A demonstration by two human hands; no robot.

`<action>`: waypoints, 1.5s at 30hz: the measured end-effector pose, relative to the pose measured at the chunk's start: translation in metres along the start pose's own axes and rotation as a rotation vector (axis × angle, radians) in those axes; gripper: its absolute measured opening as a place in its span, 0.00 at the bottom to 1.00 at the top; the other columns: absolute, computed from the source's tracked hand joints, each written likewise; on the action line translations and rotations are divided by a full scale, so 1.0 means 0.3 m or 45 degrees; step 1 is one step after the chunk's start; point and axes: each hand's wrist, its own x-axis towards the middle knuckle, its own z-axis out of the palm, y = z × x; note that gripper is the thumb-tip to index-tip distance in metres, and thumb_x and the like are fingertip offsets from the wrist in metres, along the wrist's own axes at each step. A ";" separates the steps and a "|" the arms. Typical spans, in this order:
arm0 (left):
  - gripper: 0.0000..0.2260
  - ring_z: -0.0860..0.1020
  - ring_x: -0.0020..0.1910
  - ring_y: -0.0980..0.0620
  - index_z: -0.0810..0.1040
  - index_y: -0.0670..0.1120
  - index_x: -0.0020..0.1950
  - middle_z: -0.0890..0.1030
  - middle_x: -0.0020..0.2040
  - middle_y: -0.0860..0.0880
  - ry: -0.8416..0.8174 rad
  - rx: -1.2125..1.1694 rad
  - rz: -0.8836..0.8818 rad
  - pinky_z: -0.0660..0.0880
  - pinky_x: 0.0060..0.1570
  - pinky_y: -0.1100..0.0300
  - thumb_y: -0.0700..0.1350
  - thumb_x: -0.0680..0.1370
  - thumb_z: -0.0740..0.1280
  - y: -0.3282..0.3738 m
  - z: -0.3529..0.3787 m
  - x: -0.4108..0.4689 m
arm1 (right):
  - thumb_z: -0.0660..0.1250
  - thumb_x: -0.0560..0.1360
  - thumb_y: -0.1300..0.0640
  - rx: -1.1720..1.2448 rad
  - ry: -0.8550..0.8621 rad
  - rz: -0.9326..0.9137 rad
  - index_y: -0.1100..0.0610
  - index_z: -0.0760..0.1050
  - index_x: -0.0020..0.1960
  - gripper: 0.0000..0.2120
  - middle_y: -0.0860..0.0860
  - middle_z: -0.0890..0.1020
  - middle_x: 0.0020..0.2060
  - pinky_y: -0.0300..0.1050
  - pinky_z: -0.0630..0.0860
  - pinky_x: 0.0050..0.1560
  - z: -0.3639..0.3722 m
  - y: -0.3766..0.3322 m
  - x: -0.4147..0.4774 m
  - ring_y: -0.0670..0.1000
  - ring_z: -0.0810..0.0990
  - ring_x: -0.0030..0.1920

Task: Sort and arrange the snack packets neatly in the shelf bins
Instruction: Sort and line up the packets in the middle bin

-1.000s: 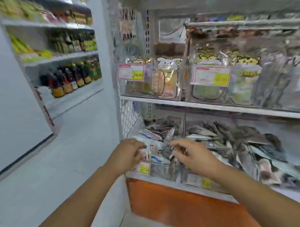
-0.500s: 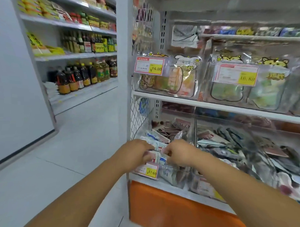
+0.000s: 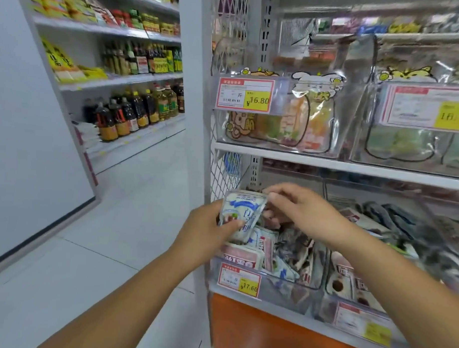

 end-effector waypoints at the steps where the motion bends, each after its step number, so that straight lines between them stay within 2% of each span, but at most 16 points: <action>1: 0.06 0.77 0.40 0.73 0.78 0.56 0.51 0.81 0.43 0.64 0.045 0.003 -0.018 0.70 0.36 0.74 0.48 0.76 0.70 -0.016 -0.024 -0.020 | 0.61 0.80 0.54 -0.063 -0.012 0.044 0.49 0.76 0.55 0.06 0.52 0.84 0.43 0.49 0.80 0.49 0.003 0.019 0.020 0.53 0.83 0.42; 5: 0.07 0.80 0.44 0.67 0.80 0.57 0.51 0.83 0.44 0.64 0.176 -0.199 -0.126 0.74 0.43 0.69 0.46 0.75 0.71 -0.074 -0.117 -0.088 | 0.67 0.75 0.44 -0.877 -0.329 0.106 0.52 0.76 0.59 0.16 0.45 0.78 0.45 0.41 0.69 0.38 0.092 0.082 0.072 0.45 0.75 0.41; 8: 0.09 0.82 0.46 0.61 0.81 0.56 0.54 0.84 0.46 0.61 0.174 -0.309 -0.193 0.78 0.51 0.57 0.45 0.75 0.71 -0.088 -0.125 -0.110 | 0.69 0.74 0.42 -1.016 -0.223 0.037 0.48 0.77 0.50 0.11 0.43 0.73 0.41 0.42 0.65 0.36 0.137 0.093 0.079 0.48 0.71 0.44; 11: 0.09 0.82 0.46 0.62 0.80 0.56 0.54 0.84 0.47 0.61 0.105 -0.310 -0.178 0.77 0.49 0.60 0.45 0.76 0.71 -0.068 -0.099 -0.119 | 0.69 0.75 0.46 -0.782 0.004 -0.036 0.50 0.80 0.53 0.11 0.44 0.80 0.47 0.43 0.74 0.44 0.110 0.093 0.033 0.48 0.78 0.46; 15: 0.09 0.81 0.46 0.65 0.77 0.56 0.57 0.84 0.48 0.61 0.027 -0.356 -0.148 0.73 0.40 0.74 0.47 0.78 0.68 -0.012 -0.050 -0.115 | 0.65 0.78 0.53 -0.226 0.334 -0.015 0.48 0.73 0.44 0.04 0.51 0.82 0.37 0.35 0.72 0.32 0.026 0.054 -0.080 0.47 0.79 0.32; 17: 0.10 0.81 0.48 0.64 0.76 0.56 0.58 0.83 0.52 0.58 -0.040 -0.410 -0.135 0.75 0.43 0.71 0.49 0.77 0.68 0.036 -0.006 -0.108 | 0.65 0.78 0.54 0.070 0.339 0.065 0.48 0.75 0.47 0.02 0.53 0.83 0.42 0.45 0.81 0.44 -0.025 0.033 -0.150 0.49 0.83 0.36; 19: 0.11 0.80 0.50 0.64 0.75 0.59 0.58 0.82 0.54 0.60 -0.086 -0.402 -0.077 0.75 0.49 0.66 0.50 0.77 0.69 0.083 0.040 -0.099 | 0.65 0.79 0.55 0.236 0.275 0.129 0.50 0.75 0.50 0.02 0.56 0.83 0.46 0.59 0.80 0.50 -0.050 0.022 -0.213 0.52 0.85 0.39; 23: 0.11 0.79 0.45 0.66 0.76 0.60 0.55 0.82 0.49 0.61 -0.149 -0.381 0.082 0.74 0.41 0.70 0.50 0.75 0.71 0.233 0.177 -0.071 | 0.63 0.80 0.54 0.280 0.294 0.238 0.50 0.73 0.53 0.03 0.52 0.84 0.46 0.62 0.78 0.55 -0.130 0.039 -0.352 0.52 0.85 0.42; 26: 0.11 0.80 0.43 0.62 0.77 0.57 0.53 0.83 0.46 0.58 -0.188 -0.399 0.197 0.76 0.41 0.67 0.50 0.73 0.73 0.342 0.295 -0.042 | 0.69 0.75 0.48 0.064 0.536 0.191 0.48 0.73 0.49 0.07 0.48 0.83 0.41 0.48 0.81 0.42 -0.227 0.057 -0.427 0.46 0.83 0.38; 29: 0.17 0.78 0.48 0.66 0.75 0.57 0.58 0.81 0.50 0.61 -0.240 -0.483 0.250 0.75 0.46 0.71 0.49 0.72 0.74 0.421 0.389 -0.019 | 0.72 0.73 0.50 -0.079 0.823 0.152 0.49 0.71 0.44 0.09 0.48 0.83 0.37 0.46 0.77 0.34 -0.325 0.112 -0.470 0.44 0.81 0.35; 32: 0.21 0.74 0.57 0.64 0.72 0.58 0.65 0.77 0.59 0.61 -0.164 -0.250 0.294 0.72 0.57 0.66 0.53 0.74 0.71 0.380 0.414 0.025 | 0.72 0.73 0.50 -0.262 0.839 0.308 0.52 0.70 0.54 0.15 0.50 0.82 0.48 0.35 0.72 0.36 -0.402 0.212 -0.475 0.45 0.79 0.41; 34: 0.19 0.74 0.61 0.59 0.72 0.57 0.66 0.75 0.63 0.57 -0.132 -0.048 0.275 0.71 0.62 0.58 0.52 0.76 0.70 0.309 0.384 0.043 | 0.74 0.71 0.48 -0.561 0.785 0.381 0.53 0.65 0.69 0.30 0.53 0.76 0.61 0.40 0.73 0.52 -0.415 0.272 -0.462 0.52 0.76 0.57; 36: 0.18 0.74 0.61 0.57 0.74 0.56 0.66 0.75 0.63 0.57 -0.128 0.135 0.279 0.71 0.62 0.56 0.53 0.76 0.68 0.244 0.335 0.042 | 0.72 0.71 0.44 -0.913 0.705 0.314 0.48 0.60 0.74 0.36 0.56 0.68 0.66 0.47 0.67 0.62 -0.386 0.299 -0.439 0.56 0.68 0.65; 40: 0.18 0.69 0.63 0.62 0.73 0.58 0.67 0.71 0.64 0.61 -0.232 0.446 0.323 0.67 0.62 0.63 0.54 0.77 0.67 0.116 0.228 -0.005 | 0.62 0.74 0.36 -1.401 0.495 0.446 0.46 0.54 0.77 0.36 0.59 0.62 0.71 0.51 0.62 0.68 -0.345 0.330 -0.404 0.60 0.62 0.68; 43: 0.18 0.71 0.62 0.58 0.74 0.57 0.67 0.74 0.64 0.58 -0.249 0.584 0.325 0.69 0.60 0.63 0.54 0.77 0.67 0.010 0.140 -0.048 | 0.67 0.71 0.35 -1.414 0.596 0.463 0.51 0.65 0.73 0.36 0.64 0.64 0.68 0.57 0.65 0.67 -0.340 0.298 -0.394 0.65 0.63 0.66; 45: 0.18 0.73 0.59 0.56 0.74 0.56 0.67 0.76 0.61 0.56 -0.273 0.641 0.349 0.70 0.57 0.62 0.54 0.78 0.66 -0.045 0.092 -0.071 | 0.71 0.71 0.42 -1.326 0.723 0.192 0.55 0.71 0.68 0.31 0.65 0.68 0.65 0.60 0.66 0.65 -0.286 0.234 -0.372 0.66 0.66 0.66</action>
